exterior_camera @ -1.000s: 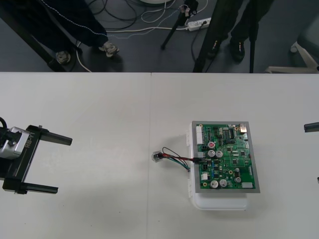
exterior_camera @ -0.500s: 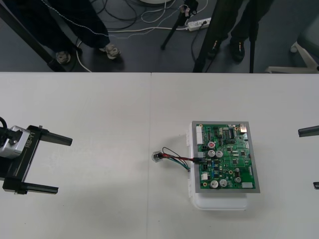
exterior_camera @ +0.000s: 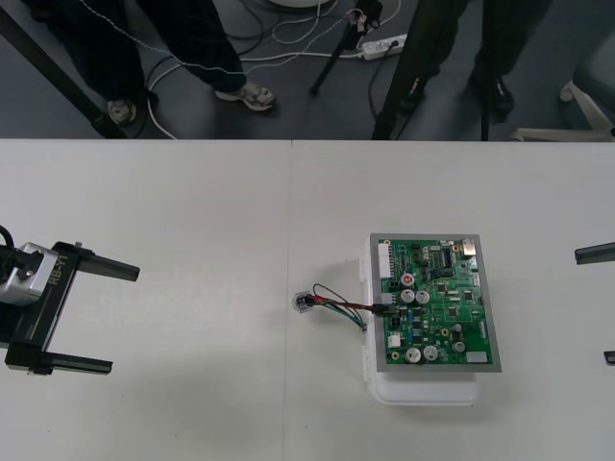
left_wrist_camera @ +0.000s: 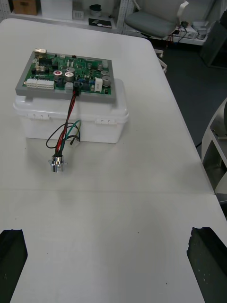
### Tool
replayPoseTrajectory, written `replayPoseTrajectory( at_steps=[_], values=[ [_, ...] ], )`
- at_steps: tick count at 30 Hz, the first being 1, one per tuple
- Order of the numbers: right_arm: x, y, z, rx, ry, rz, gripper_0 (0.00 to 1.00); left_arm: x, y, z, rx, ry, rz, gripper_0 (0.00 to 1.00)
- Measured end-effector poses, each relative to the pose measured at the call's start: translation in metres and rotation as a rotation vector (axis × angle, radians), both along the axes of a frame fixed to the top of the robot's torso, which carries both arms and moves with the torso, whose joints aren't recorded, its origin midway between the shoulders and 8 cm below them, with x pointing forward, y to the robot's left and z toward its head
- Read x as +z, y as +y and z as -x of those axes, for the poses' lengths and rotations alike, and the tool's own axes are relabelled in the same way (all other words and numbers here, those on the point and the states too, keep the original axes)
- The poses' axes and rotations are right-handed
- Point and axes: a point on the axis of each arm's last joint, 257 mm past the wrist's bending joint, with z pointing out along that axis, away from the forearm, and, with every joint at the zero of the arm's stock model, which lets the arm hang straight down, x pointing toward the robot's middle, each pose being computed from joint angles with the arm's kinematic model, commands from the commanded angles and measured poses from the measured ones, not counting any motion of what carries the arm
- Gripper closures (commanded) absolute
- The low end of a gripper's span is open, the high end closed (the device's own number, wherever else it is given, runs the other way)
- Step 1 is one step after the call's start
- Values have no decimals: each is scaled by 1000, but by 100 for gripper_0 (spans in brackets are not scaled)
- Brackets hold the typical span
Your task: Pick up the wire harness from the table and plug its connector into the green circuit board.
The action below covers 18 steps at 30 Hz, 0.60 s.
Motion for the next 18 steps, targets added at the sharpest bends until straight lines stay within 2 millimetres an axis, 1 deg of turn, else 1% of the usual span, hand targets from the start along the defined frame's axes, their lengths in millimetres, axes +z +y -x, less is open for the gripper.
replayPoseTrajectory(
  at_steps=[18],
  values=[
    [0, 0, 0, 0, 0, 0, 0, 0, 0, 0, 0, 0, 0, 0]
  ],
)
